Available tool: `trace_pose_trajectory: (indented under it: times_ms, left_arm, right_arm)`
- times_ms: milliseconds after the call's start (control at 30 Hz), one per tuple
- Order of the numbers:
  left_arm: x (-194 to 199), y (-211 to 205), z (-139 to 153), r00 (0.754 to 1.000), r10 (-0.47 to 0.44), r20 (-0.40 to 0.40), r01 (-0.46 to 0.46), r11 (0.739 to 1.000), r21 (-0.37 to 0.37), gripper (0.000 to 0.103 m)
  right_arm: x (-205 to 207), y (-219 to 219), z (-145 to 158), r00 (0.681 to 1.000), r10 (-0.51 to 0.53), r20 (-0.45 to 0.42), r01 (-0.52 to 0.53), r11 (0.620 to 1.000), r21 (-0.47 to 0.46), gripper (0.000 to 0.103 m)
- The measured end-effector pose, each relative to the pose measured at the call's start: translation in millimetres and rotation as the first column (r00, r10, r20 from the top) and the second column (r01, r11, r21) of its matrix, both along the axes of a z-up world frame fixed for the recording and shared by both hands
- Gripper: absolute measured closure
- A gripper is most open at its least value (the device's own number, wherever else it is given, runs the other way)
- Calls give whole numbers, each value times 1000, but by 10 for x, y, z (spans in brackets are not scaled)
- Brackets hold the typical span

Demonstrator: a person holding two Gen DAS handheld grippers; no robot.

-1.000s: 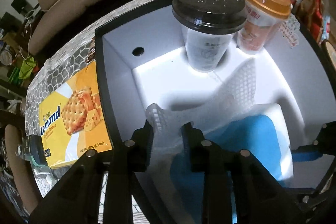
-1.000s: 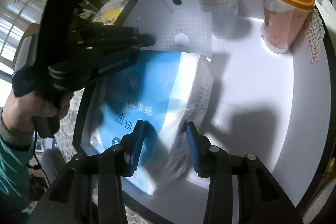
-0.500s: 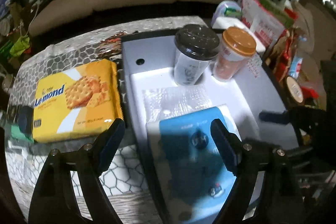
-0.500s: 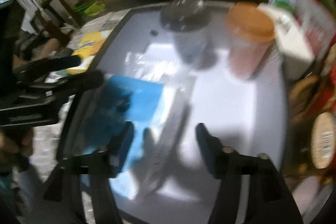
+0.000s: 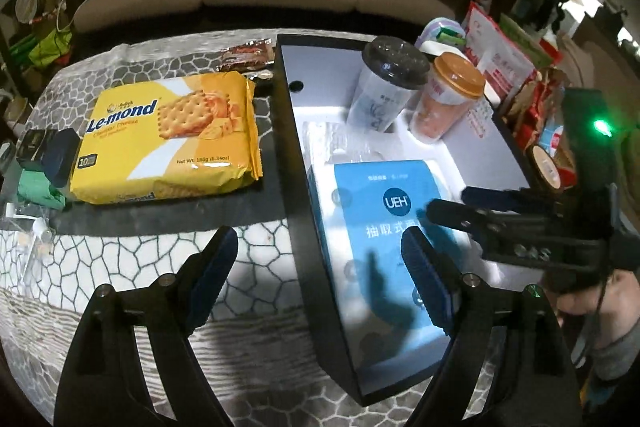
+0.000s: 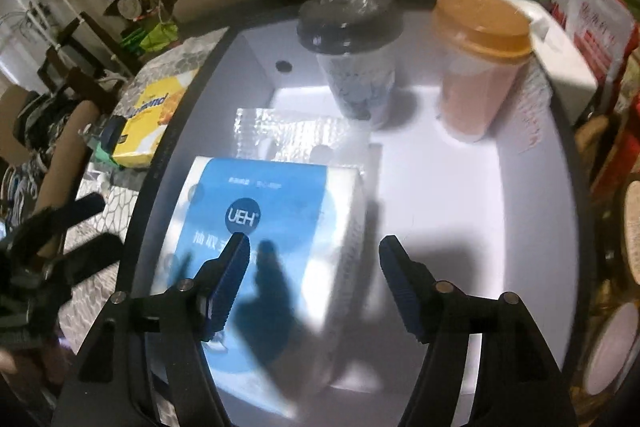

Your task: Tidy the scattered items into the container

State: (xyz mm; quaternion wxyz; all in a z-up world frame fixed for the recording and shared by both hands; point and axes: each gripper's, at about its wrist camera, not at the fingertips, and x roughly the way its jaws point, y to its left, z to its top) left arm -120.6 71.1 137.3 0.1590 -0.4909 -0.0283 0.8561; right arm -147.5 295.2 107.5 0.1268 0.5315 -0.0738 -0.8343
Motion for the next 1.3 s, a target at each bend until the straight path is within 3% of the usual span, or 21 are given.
trace_pose_trajectory:
  times_ms: [67,167,267,400,533,633,767,900,1033,1300]
  left_arm:
    - [18,-8,19,1000,-7,-4,7,1000,12,21]
    - [44,-6,32,1000,-18,-4,18,999,28,21]
    - [72,18,42,1000,-27,-11,28,999,29,21]
    - [99,-3,50,1000,-23,-12,23,999,32,21]
    - [118,-56,107,1000,-4,-29,5,999,32,21]
    - [161,-56,138,999,12,-44,-12,1000,17,20]
    - [249,-28,136,999,25,-46,-25,1000,4,9]
    - [361,9,147,998,25,-50,-25,1000,-11,8]
    - [475,23,162,998,25,-51,-26,999,-21,0]
    - [734,-69,211,998,31,-47,-32,999,-24,0]
  right_arm:
    - [-28,-69,-38,1000,5,20,-4,1000,-13,40]
    - [-20,-167,-66,1000,12,17,-12,1000,26,38]
    - [0,-228,-65,1000,28,-2,-28,1000,2,36]
    - [58,-376,-82,997,79,-16,-77,992,103,36]
    - [160,-289,77,996,24,-86,-16,995,99,38]
    - [275,-255,208,988,-4,-157,27,989,149,34]
    - [418,-235,249,981,-24,-191,58,984,170,23]
    - [572,-201,259,979,-34,-202,71,981,182,21]
    - [731,-139,287,977,-71,-202,103,983,153,0]
    - [1008,-163,483,965,-107,-240,141,981,131,0]
